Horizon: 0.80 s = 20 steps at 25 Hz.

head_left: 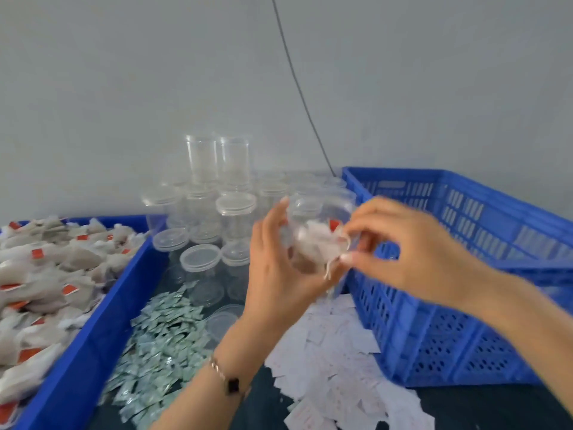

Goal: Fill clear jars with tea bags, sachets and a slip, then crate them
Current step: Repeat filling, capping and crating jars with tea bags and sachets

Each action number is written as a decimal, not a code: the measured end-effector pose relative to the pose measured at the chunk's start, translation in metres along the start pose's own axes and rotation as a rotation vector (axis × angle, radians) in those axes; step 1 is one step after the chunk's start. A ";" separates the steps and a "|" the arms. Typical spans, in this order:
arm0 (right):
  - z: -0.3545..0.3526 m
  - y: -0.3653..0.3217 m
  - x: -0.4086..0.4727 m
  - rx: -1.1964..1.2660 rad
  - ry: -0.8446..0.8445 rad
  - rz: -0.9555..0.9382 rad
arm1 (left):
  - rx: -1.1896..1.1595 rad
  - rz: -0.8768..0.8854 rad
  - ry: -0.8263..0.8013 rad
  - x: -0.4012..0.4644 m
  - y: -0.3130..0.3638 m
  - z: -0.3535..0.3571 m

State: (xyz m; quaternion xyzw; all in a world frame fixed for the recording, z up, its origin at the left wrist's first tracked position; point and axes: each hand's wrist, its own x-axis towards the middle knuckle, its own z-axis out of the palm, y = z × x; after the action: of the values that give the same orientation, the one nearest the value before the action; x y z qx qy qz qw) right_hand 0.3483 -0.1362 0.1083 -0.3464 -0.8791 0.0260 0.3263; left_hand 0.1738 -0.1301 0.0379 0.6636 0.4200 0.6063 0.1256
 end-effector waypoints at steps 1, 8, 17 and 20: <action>-0.024 0.005 0.004 -0.083 0.073 -0.001 | 0.061 0.090 -0.008 0.020 0.015 0.009; -0.129 0.063 0.022 -0.532 0.192 0.121 | 0.472 0.536 -0.170 0.143 0.076 0.093; -0.041 0.172 -0.003 -0.387 -0.536 0.449 | 1.069 0.401 -1.177 0.146 0.016 0.205; -0.014 0.193 0.000 -0.322 -0.757 0.403 | 1.141 0.305 -1.300 0.153 0.012 0.215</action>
State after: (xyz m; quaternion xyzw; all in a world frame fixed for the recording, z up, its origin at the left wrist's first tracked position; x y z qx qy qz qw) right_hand 0.4706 0.0079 0.0665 -0.5231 -0.8443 0.0767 -0.0878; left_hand 0.3611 0.0451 0.1028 0.8880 0.4110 -0.1838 -0.0934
